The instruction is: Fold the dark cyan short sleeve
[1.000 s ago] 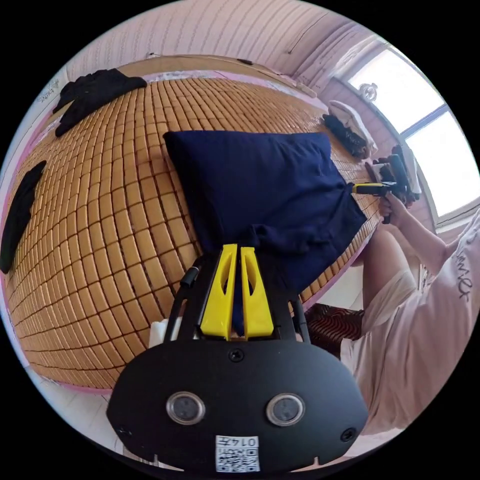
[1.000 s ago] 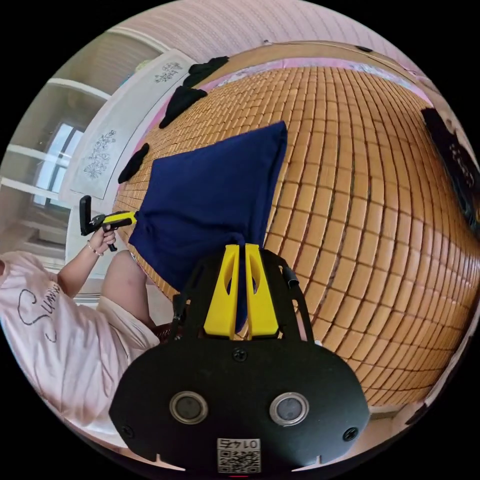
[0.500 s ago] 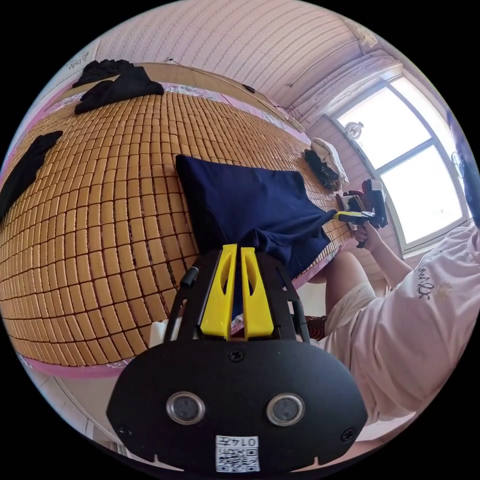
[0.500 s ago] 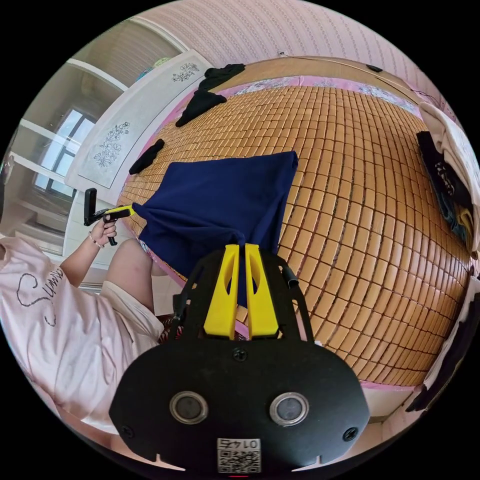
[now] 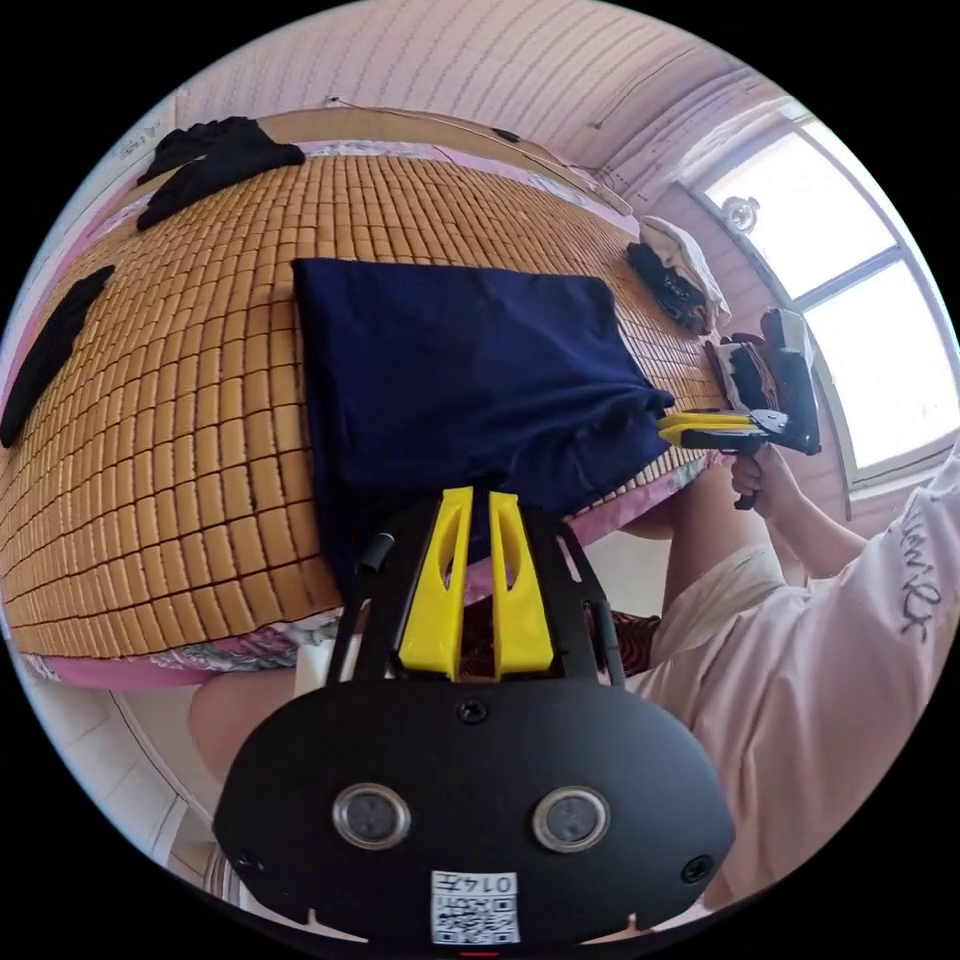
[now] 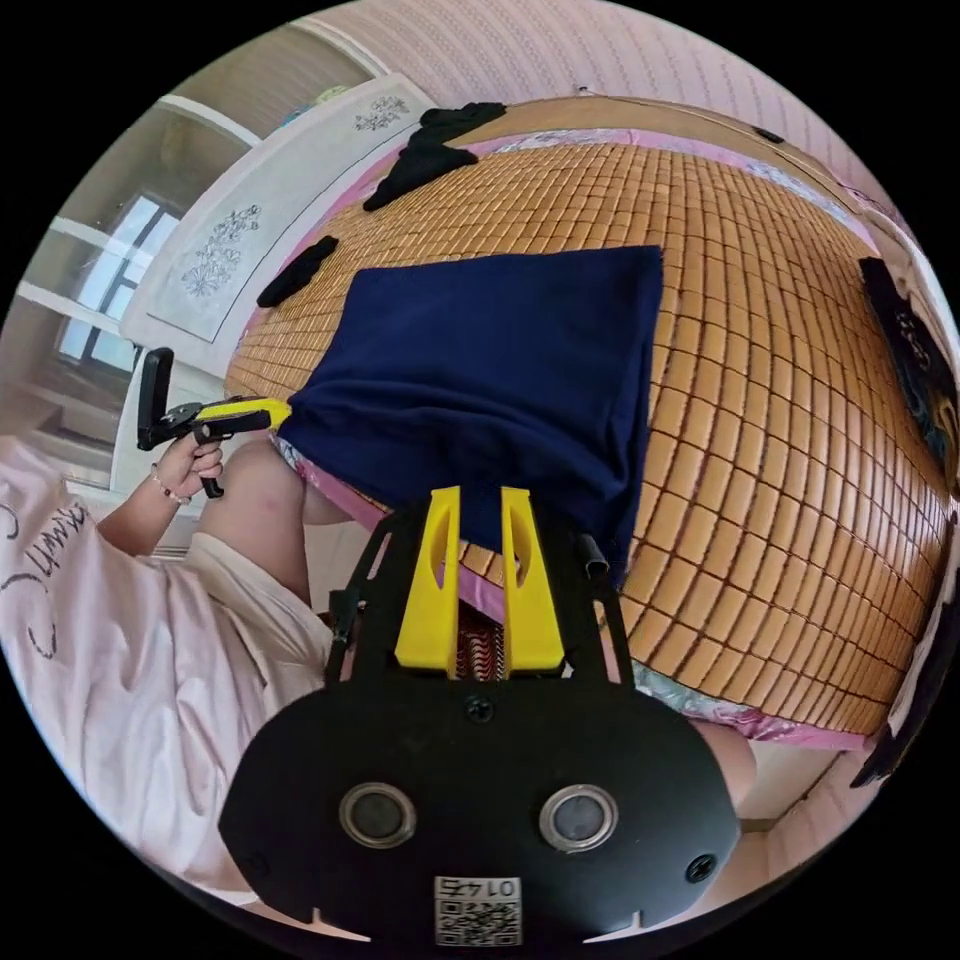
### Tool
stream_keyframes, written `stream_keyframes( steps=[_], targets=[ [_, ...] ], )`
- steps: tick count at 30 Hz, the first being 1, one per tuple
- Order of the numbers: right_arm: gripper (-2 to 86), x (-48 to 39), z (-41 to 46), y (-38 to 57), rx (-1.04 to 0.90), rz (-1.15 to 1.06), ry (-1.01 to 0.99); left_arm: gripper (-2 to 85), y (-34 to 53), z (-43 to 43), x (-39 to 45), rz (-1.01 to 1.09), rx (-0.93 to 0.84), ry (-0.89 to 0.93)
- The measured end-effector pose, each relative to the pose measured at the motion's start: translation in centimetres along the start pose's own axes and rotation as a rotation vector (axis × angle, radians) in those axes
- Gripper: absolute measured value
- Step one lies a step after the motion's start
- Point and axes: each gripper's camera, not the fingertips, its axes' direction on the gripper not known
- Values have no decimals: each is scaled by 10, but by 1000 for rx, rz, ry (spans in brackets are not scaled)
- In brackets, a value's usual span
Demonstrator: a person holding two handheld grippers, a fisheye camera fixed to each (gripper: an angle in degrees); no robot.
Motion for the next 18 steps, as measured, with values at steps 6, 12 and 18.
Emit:
stream_keyframes(
  steps=[6,12,18],
  targets=[
    [98,-11,31,-8,1,37,53,71,-17,33,25,-35,-27,-47],
    [13,-11,33,-4,9,35,16,-5,-18,25,37,28,-74,-78],
    [1,-16,27,10,-61,-4,-130,-10,-2,-8,41,45,-103,24]
  ],
)
